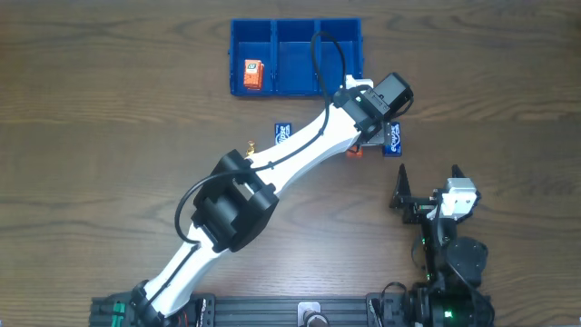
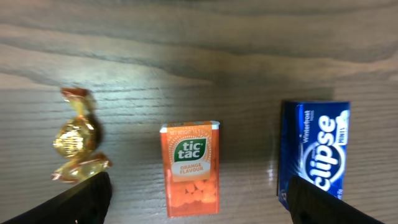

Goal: Sort Candies Into Trays

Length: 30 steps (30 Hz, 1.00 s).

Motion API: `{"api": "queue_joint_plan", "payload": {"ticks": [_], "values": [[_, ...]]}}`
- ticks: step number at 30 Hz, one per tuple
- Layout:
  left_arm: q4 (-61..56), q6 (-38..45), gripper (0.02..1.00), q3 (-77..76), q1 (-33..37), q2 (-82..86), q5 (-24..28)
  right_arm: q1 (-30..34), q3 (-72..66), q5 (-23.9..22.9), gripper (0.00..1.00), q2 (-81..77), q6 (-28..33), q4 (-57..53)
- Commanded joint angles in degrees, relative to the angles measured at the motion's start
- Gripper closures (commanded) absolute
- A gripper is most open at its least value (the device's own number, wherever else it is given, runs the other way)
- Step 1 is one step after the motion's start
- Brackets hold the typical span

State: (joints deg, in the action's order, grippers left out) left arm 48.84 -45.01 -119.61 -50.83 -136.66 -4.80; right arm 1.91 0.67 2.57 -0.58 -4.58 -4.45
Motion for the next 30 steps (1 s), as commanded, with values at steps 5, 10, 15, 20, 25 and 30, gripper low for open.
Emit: {"api": "queue_joint_plan", "payload": {"ticks": [5, 10, 15, 20, 25, 30], "values": [[-1.3, -1.3, 0.141, -1.0, 0.2, -5.4, 1.5, -0.3, -0.2, -0.3, 0.003, 0.3, -0.7, -0.3], [-1.2, -0.1, 0.167, -1.0, 0.2, -5.5, 1.2, -0.3, -0.2, -0.3, 0.003, 0.3, -0.7, -0.3], [-1.2, 2.0, 0.169, -1.0, -0.6, -5.5, -0.8, -0.3, -0.2, -0.3, 0.003, 0.3, -0.7, -0.3], [-0.9, 2.3, 0.174, -1.0, -1.0, -5.5, -1.9, -0.3, -0.2, -0.3, 0.003, 0.3, -0.7, -0.3], [-0.8, 2.6, 0.178, -1.0, -1.0, -5.5, -2.7, -0.3, -0.2, -0.3, 0.003, 0.3, -0.7, -0.3], [-0.5, 2.6, 0.187, -1.0, -1.0, -5.5, -3.3, -0.3, -0.2, -0.3, 0.003, 0.3, -0.7, -0.3]]}}
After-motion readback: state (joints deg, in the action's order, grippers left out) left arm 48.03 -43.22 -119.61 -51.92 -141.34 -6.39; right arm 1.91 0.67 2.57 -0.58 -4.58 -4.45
